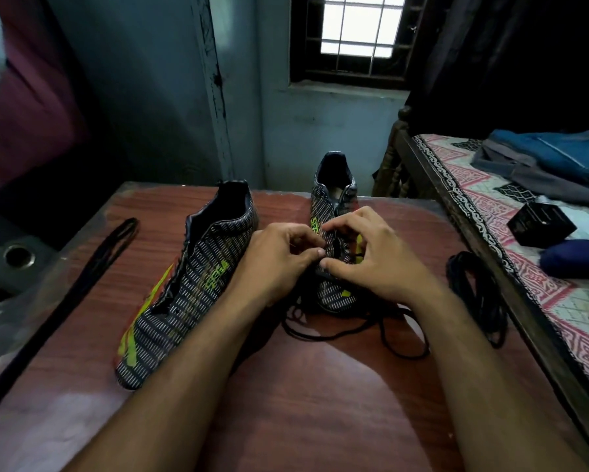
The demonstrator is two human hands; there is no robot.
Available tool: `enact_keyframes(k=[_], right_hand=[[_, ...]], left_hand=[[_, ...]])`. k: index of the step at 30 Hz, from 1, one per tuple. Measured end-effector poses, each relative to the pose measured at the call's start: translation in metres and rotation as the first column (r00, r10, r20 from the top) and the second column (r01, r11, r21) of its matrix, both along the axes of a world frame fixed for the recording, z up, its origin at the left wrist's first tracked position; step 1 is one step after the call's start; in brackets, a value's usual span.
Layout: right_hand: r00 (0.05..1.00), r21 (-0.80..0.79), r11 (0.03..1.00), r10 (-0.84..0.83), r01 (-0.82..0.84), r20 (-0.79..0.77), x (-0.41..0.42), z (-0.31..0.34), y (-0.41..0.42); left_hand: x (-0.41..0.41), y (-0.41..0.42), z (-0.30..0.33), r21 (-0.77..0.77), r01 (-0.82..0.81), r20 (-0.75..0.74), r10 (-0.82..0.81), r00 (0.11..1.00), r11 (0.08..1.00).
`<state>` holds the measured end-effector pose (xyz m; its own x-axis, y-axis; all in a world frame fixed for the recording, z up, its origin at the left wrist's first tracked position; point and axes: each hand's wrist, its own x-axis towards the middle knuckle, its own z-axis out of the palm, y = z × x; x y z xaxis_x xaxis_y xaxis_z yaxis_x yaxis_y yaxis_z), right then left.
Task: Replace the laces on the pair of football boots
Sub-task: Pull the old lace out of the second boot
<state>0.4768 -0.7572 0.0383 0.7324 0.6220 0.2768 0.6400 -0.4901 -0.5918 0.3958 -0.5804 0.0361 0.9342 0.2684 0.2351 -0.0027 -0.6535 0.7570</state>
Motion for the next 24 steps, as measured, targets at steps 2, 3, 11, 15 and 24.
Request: enact_keyframes(k=[2,3,11,15,24], right_hand=[[0.999,-0.002,1.0,0.025,-0.025,-0.019,0.003,0.0,-0.002],[0.999,-0.006,1.0,0.029,-0.029,-0.02,0.004,0.0,-0.003],[0.998,0.03,1.0,0.01,-0.008,-0.059,0.01,-0.002,-0.008],[0.997,0.025,1.0,0.007,-0.005,-0.08,0.01,-0.001,-0.009],[0.998,0.074,0.997,-0.001,0.006,-0.067,0.009,-0.003,-0.005]], left_hand=[[-0.001,-0.001,0.0,0.038,0.011,-0.019,-0.01,1.0,0.999],[-0.001,-0.003,0.0,0.082,0.017,-0.018,-0.016,1.0,0.996],[-0.003,0.015,0.012,0.069,-0.265,0.443,0.208,0.872,0.962],[-0.007,0.006,0.015,0.14,-0.37,0.547,0.24,0.802,0.919],[-0.002,-0.003,0.003,0.446,0.037,0.113,-0.097,0.989,0.894]])
